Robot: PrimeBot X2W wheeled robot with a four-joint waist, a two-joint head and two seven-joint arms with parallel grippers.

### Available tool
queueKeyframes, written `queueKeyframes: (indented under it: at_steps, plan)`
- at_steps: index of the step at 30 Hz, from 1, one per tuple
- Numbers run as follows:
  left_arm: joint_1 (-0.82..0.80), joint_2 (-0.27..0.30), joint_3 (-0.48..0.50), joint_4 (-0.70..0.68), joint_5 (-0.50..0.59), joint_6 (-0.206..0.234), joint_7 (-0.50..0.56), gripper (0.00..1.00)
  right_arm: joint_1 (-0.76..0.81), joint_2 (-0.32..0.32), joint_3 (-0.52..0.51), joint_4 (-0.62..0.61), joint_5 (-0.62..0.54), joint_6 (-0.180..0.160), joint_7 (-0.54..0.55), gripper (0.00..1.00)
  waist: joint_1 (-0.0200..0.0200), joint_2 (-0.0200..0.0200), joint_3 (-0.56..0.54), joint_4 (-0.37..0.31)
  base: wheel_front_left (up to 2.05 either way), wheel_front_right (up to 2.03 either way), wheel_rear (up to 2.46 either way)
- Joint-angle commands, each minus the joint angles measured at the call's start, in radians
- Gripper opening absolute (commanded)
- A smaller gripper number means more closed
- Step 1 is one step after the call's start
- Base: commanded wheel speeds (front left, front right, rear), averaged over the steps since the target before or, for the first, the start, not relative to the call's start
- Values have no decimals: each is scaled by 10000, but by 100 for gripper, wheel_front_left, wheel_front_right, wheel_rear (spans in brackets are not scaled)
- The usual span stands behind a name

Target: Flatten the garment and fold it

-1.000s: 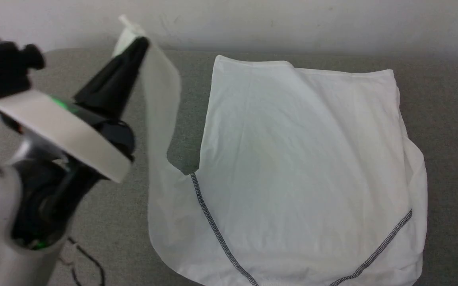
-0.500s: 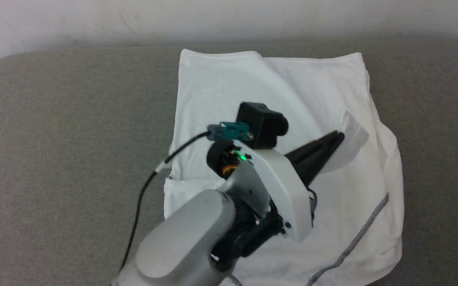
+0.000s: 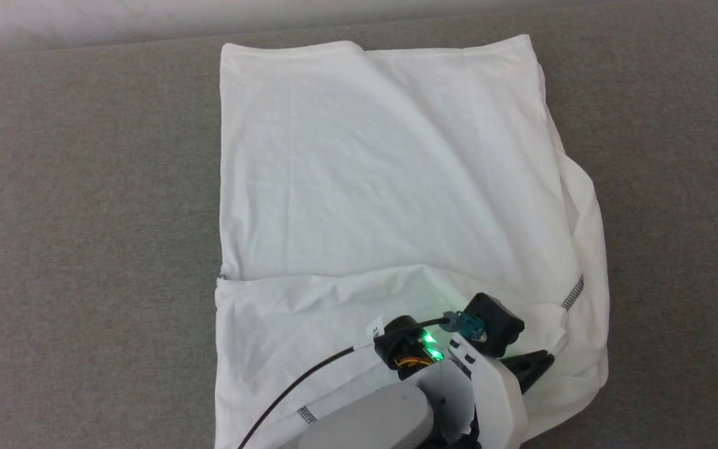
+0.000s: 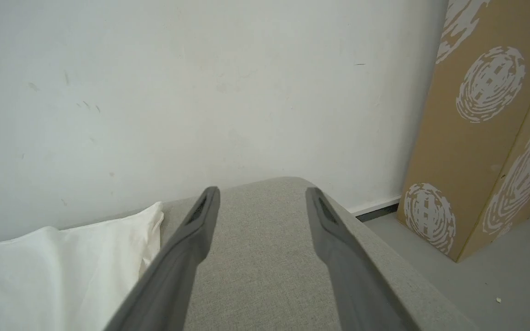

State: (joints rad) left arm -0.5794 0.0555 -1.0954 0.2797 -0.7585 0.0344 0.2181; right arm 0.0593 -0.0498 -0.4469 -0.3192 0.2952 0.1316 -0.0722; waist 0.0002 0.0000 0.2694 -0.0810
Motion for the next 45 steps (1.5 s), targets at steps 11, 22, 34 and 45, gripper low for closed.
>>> queueKeyframes:
  at_steps: [11,22,34,45]
  plan:
    - [-310,-51,-1045,882,-1053,82,-826,100,-256,-5,275,311,42,-9,-174,100,-2,0,200,-223,0,0,0]
    - [-1338,-52,-662,69,-2238,262,-1396,100,-198,-5,264,342,-80,-9,30,100,-2,0,-335,598,0,0,0]
    - [-1280,2968,1739,-1625,-1316,1859,-3859,100,-176,-5,695,226,-175,-9,228,100,-2,0,-463,1081,0,0,0]
    - [2613,5216,6028,-4619,-673,3460,-4791,100,-42,-5,1226,465,-233,-9,261,100,-2,0,-581,1296,0,0,0]
